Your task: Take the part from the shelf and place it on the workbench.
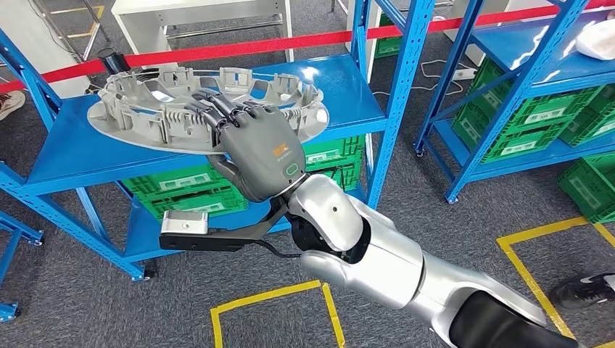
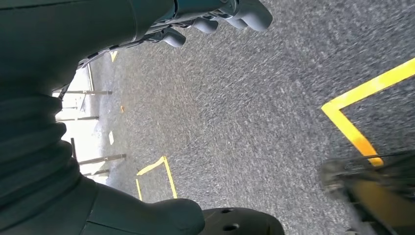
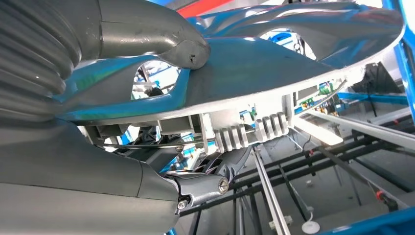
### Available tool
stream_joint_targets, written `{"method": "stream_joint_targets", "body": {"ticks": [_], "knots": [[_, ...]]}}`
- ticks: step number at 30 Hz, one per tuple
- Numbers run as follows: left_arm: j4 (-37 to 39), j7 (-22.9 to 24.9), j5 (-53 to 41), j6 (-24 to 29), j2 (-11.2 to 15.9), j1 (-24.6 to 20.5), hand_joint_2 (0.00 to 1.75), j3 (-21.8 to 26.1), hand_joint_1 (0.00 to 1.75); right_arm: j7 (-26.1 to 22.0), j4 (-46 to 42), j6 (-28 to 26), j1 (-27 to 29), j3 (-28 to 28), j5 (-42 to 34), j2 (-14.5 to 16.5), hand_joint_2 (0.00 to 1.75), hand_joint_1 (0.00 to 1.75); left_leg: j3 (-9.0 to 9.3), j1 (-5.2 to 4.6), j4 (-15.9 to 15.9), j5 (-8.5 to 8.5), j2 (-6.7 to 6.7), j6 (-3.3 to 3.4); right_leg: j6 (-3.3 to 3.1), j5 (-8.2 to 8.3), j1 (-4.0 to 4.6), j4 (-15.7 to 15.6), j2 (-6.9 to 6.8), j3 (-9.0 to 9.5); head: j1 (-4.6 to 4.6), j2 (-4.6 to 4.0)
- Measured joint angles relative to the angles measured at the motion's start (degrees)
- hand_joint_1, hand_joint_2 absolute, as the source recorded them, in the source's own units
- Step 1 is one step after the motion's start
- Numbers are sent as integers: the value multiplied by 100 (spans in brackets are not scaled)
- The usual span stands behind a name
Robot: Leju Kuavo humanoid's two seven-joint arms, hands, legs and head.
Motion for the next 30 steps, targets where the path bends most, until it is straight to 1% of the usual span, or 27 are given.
{"method": "stream_joint_targets", "body": {"ticks": [1,2,3,4,5,6,7,9,10,11,12,13,14,15,16,17,18,20,21,22,24,25,26,27,28,29,30], "knots": [[-1,5,-5,0,1,-4,175,0,0,-1,8,1,11,0,11,0,175,175,98,2,63,95,0,-8,12,70,-2,7,0,-96,-1,0],[-4,10,-16,0,2,-8,175,0,0,-3,14,1,18,0,20,0,175,175,298,5,-80,251,0,-7,30,141,-5,18,0,-191,-1,0],[-8,13,-27,0,3,-16,175,0,0,-5,18,1,21,0,30,0,175,175,572,9,-385,361,-2,-1,51,203,-9,33,2,-270,-1,0],[-13,16,-38,-1,4,-30,175,0,0,-8,18,-2,21,-1,43,2,175,175,900,0,-815,355,-9,13,80,259,-6,51,3,-337,-1,0],[-17,16,-54,-3,4,-46,175,0,0,-11,19,-5,23,-2,58,4,175,175,1155,-13,-1182,291,-21,46,114,314,-1,58,2,-380,1,0],[-19,16,-67,-8,4,-62,175,0,0,-14,20,-9,25,-3,75,7,175,175,1299,-29,-1435,203,-33,85,150,371,3,56,-2,-402,2,0],[-20,17,-80,-17,3,-74,175,0,0,-15,23,-14,28,-4,97,10,175,175,1353,-51,-1574,151,-42,133,188,431,5,39,-7,-416,4,0],[-18,34,-110,-43,-4,-77,175,0,0,-9,29,-27,47,-4,152,3,175,175,1260,-51,-1591,238,-24,243,260,497,-7,19,-4,-439,6,0],[-17,47,-127,-53,-7,-77,175,0,0,-1,31,-35,61,-5,181,-3,175,175,1218,-46,-1595,300,-6,301,289,397,-13,87,0,-479,12,0],[-17,60,-146,-58,-8,-79,175,-1,0,9,32,-43,79,-6,212,-11,175,175,1161,-37,-1600,372,13,350,314,189,-16,260,5,-548,16,0],[-17,67,-163,-63,-7,-84,175,-1,0,17,32,-49,101,-7,237,-20,175,175,1085,-38,-1596,447,27,386,332,-119,-23,572,8,-647,22,0],[-18,72,-174,-71,-4,-87,175,-2,0,23,32,-51,127,-7,255,-28,175,175,992,-44,-1591,523,29,409,345,-423,-19,962,7,-751,26,0],[-18,73,-180,-80,-4,-87,175,-2,0,31,32,-53,159,-7,268,-37,175,175,888,-51,-1582,600,32,416,352,-639,-18,1359,8,-834,26,0],[-18,73,-181,-88,-5,-86,175,-3,0,34,33,-53,193,-7,272,-48,175,175,779,-58,-1570,675,33,418,350,-723,-14,1659,9,-859,27,0],[-17,74,-181,-93,-8,-84,175,-3,0,38,33,-54,221,-7,272,-57,175,175,673,-64,-1552,744,35,415,338,-667,-9,1766,9,-791,27,0],[-17,74,-181,-94,-9,-83,175,-4,0,39,33,-54,241,-7,273,-64,175,175,565,-69,-1531,810,38,407,316,-532,0,1671,8,-618,28,0],[-17,74,-181,-94,-10,-87,175,-4,0,39,32,-54,251,-7,273,-69,175,175,471,-74,-1507,872,40,397,283,-400,12,1381,8,-342,28,0],[-20,73,-182,-94,-18,-93,175,-5,0,38,23,-55,257,-8,279,-70,175,175,340,-88,-1468,977,42,360,211,-435,51,542,2,295,22,0],[-22,72,-183,-94,-22,-94,175,-5,0,37,18,-55,258,-10,286,-70,175,175,315,-88,-1465,1027,45,331,190,-511,70,232,1,496,25,0],[-24,68,-184,-94,-27,-94,175,-6,0,33,12,-54,258,-11,298,-69,175,175,303,-82,-1477,1083,48,295,174,-575,86,54,2,588,30,0],[-22,58,-189,-96,-26,-91,175,-8,0,27,7,-48,256,-13,332,-71,175,175,294,-65,-1519,1174,46,220,130,-476,84,-15,0,543,50,0],[-21,54,-194,-98,-24,-87,175,-8,0,25,6,-41,255,-13,350,-72,175,175,261,-61,-1492,1115,33,183,93,-403,71,-36,-8,496,49,0],[-19,53,-198,-102,-23,-81,175,-9,0,26,4,-32,253,-13,369,-71,175,175,208,-59,-1376,941,18,147,57,-321,52,-62,-17,434,45,0],[-16,52,-203,-104,-21,-76,175,-9,0,29,4,-18,252,-13,390,-70,175,175,132,-48,-1136,660,5,111,33,-233,35,-79,-24,355,38,0],[-15,51,-208,-108,-22,-74,175,-9,0,34,3,-4,254,-11,413,-69,175,175,48,-41,-800,341,-3,75,21,-152,32,-81,-24,267,31,0],[-15,51,-211,-110,-21,-74,175,-9,0,39,3,10,258,-9,436,-68,175,175,-20,-30,-420,91,-3,43,19,-71,30,-78,-24,172,29,0],[-15,51,-213,-114,-18,-74,175,-8,0,47,3,26,264,-5,458,-68,175,175,-47,-19,-90,-20,-3,17,26,12,27,-73,-24,69,28,0]]}}
